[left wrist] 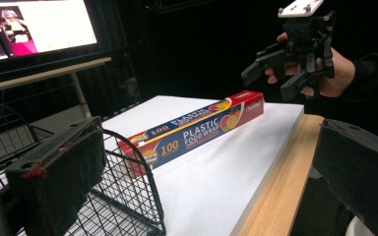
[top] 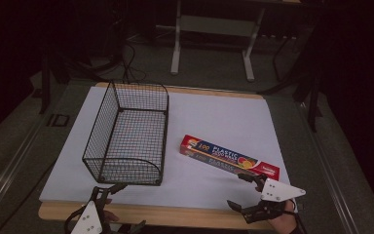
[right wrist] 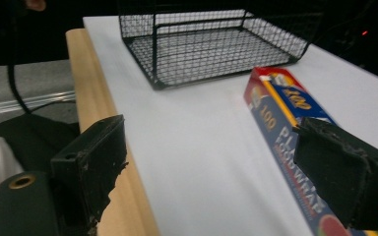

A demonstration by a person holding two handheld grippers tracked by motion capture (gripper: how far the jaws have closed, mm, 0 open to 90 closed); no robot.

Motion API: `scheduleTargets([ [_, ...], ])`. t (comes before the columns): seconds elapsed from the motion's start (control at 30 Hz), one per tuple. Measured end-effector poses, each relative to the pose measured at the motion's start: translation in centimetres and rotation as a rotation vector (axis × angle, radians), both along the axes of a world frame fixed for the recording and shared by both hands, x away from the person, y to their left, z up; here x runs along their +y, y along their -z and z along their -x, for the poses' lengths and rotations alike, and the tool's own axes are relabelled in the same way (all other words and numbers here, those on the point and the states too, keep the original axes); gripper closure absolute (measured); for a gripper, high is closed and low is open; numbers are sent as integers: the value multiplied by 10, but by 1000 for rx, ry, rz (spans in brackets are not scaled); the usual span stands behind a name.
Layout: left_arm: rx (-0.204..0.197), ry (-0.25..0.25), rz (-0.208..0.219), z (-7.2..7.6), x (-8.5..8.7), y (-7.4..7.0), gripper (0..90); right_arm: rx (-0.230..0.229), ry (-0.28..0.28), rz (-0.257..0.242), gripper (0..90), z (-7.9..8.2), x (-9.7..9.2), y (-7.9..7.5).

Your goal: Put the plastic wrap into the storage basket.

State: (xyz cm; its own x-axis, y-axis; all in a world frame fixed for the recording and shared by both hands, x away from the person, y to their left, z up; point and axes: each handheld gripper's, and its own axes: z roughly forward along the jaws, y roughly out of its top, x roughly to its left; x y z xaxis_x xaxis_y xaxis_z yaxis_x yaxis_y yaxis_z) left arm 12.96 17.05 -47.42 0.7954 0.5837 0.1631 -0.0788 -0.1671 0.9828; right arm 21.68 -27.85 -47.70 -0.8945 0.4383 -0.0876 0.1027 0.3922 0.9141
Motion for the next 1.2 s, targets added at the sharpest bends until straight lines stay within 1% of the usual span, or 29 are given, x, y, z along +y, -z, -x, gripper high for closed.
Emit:
scheduleTargets([
  [0.13, 2, 1, 2, 0, -1, 0, 1, 1, 2, -3, 127, 0, -1, 1],
  [0.17, 3, 1, 3, -1, -1, 0, 1, -7, -1, 12, 133, 0, 0, 2],
  [0.2, 3, 1, 3, -1, -1, 0, 1, -7, -1, 12, 133, 0, 0, 2],
  [0.27, 7, 2, 2, -1, -1, 0, 1, -6, -22, 24, 145, 0, 2, 2],
  [0.33, 6, -1, 2, -1, -1, 0, 1, -6, -31, 30, 150, 0, 2, 2],
  [0.4, 7, -3, 6, -1, -1, 0, 1, -17, -34, 47, 157, 0, 3, 2],
  [0.43, 5, -5, 6, -1, -1, 0, 1, -19, -37, 44, 157, 0, 2, 1],
  [0.47, 5, -6, 6, -1, -1, 0, 1, -24, -39, 47, 157, -1, 2, 0],
  [0.53, 6, -8, 6, -1, -1, 0, 1, -47, -43, 49, 157, -2, 0, -2],
  [0.7, 2, -7, 3, -1, -1, 0, 1, -82, -38, 104, 149, -9, -4, -3],
  [0.77, 1, -6, 2, -1, -1, 0, 1, -104, -23, 119, 133, -11, -6, -3],
  [0.8, 1, -7, 1, -1, -1, 0, 1, -101, -15, 128, 129, -12, -7, -3],
  [0.83, 1, -7, 1, -1, -1, 0, 1, -68, -13, 128, 128, -14, -8, -4],
  [0.87, 1, -5, -3, -1, -2, 0, 1, -47, 3, 130, 127, -16, -9, -5],
  [0.9, 0, -6, -3, -1, -2, 0, 1, -37, 20, 138, 127, -17, -10, -5],
  [0.93, 0, -6, -3, -1, -2, 0, 1, -37, 20, 138, 127, -17, -10, -5],
  [0.97, 1, -5, -4, -1, -2, 0, 1, 1, 29, 141, 126, -21, -12, -7],
  [1.0, 2, -5, -4, -1, -2, 0, 1, 9, 30, 142, 120, -22, -13, -8],
  [1.07, 0, -7, -11, -1, -2, 0, 1, 1, 58, 160, 115, -24, -15, -10],
  [1.1, 0, -12, -18, -1, -2, 0, 1, 13, 65, 167, 112, -25, -16, -10],
  [1.13, -1, -13, -19, -1, -1, 0, 1, 24, 73, 164, 112, -27, -17, -11],
  [1.17, 1, -13, -18, -1, -1, 0, 1, 49, 68, 158, 111, -29, -18, -12],
  [1.2, 1, -13, -18, -1, -1, 0, 1, 89, 61, 152, 109, -32, -20, -13],
])
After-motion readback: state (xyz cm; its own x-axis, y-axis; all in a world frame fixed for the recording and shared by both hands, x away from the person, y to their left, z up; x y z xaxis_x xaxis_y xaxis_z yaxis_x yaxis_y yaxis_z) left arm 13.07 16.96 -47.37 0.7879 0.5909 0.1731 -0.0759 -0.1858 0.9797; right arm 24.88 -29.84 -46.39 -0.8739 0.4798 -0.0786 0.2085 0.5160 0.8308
